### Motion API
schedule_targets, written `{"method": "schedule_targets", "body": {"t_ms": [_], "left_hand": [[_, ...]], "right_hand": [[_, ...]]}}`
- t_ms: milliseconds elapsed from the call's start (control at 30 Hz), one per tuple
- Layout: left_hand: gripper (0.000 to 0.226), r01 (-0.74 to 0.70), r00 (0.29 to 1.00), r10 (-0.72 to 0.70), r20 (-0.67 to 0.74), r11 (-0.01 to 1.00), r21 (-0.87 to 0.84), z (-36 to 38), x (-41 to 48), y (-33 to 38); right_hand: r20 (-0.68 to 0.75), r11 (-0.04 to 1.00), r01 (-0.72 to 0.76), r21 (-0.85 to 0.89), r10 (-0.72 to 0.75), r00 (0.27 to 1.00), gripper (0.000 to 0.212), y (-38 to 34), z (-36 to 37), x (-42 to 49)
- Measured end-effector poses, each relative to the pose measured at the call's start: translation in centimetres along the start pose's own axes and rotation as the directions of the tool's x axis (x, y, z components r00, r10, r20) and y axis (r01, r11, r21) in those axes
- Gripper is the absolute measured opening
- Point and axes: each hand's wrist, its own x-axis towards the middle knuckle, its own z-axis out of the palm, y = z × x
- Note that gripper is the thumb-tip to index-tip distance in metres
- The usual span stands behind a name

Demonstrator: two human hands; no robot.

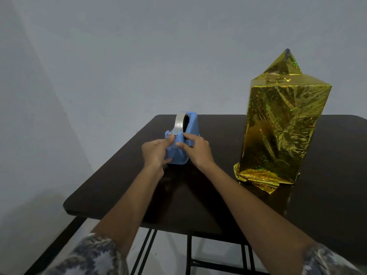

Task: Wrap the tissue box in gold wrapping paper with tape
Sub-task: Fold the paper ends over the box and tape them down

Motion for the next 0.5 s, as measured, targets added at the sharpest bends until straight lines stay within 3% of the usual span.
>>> {"method": "schedule_targets", "body": {"t_ms": [133, 333, 400, 433, 500], "left_hand": [[0.021, -0.056, 0.997, 0.056, -0.059, 0.998, 0.000, 0.4, -0.4, -1.1], [0.016, 0.047, 0.991, -0.064, -0.115, 0.989, -0.144, -0.4, -1.8, -1.8], [0.013, 0.052, 0.984, -0.087, -0.158, 0.975, -0.218, -1.2, -3.1, -1.7], [0.011, 0.036, 0.986, -0.071, -0.151, 0.974, -0.221, -0.9, -3.7, -1.0], [0.017, -0.030, 0.999, 0.022, -0.043, 0.982, -0.187, 0.1, -5.2, 1.5]], "right_hand": [[0.023, 1.000, -0.011, 0.012, 0.011, 1.000, 0.045, 0.6, 0.1, 0.3], [0.134, 1.000, 0.005, -0.020, -0.003, 0.991, 0.052, -1.5, -1.7, -1.4], [0.065, 0.977, 0.197, 0.083, -0.202, 0.977, 0.050, -4.4, -4.2, -3.2], [-0.040, 0.929, 0.353, 0.112, -0.351, 0.936, 0.044, -6.0, -6.7, -4.1], [-0.304, 0.792, 0.609, 0.037, -0.572, 0.762, 0.031, -8.8, -12.1, -6.3]]}}
